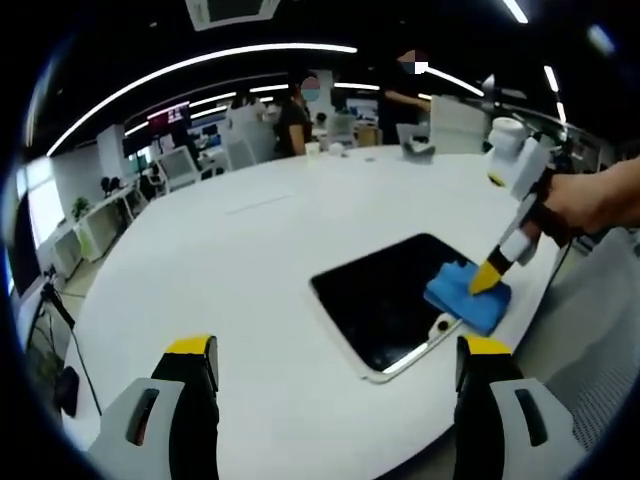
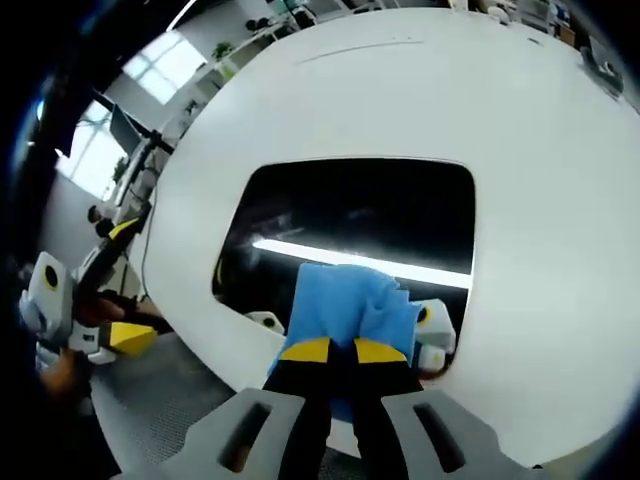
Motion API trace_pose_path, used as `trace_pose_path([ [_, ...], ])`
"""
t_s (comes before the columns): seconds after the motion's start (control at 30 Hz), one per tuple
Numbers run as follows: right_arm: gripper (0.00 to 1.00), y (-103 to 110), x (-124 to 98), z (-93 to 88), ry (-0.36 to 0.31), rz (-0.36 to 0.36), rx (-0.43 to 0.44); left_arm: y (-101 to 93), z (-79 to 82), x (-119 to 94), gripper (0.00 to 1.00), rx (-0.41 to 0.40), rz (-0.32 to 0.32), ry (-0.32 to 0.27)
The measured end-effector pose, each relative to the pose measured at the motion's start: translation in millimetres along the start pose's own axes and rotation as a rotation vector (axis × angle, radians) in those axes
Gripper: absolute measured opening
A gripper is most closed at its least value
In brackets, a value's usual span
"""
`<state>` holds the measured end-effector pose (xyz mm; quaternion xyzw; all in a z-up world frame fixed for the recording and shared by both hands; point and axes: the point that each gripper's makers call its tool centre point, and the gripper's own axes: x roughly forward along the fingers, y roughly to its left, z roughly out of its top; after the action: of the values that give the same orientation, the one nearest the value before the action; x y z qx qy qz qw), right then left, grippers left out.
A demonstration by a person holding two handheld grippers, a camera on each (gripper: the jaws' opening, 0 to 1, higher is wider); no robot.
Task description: Wipe the mirror surface with the cleaning cloth until all visible marks leave the cleaned area.
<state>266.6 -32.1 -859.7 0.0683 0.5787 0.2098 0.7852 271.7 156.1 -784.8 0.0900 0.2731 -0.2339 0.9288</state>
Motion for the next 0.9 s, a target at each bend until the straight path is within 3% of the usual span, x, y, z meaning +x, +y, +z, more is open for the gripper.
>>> trace_pose_path([
  [0.9,0.01,1.5,-1.8,-0.7,-0.005,0.005,-0.008,1.0,0.1,-0.4,0.99,-0.001,0.006,-0.002],
])
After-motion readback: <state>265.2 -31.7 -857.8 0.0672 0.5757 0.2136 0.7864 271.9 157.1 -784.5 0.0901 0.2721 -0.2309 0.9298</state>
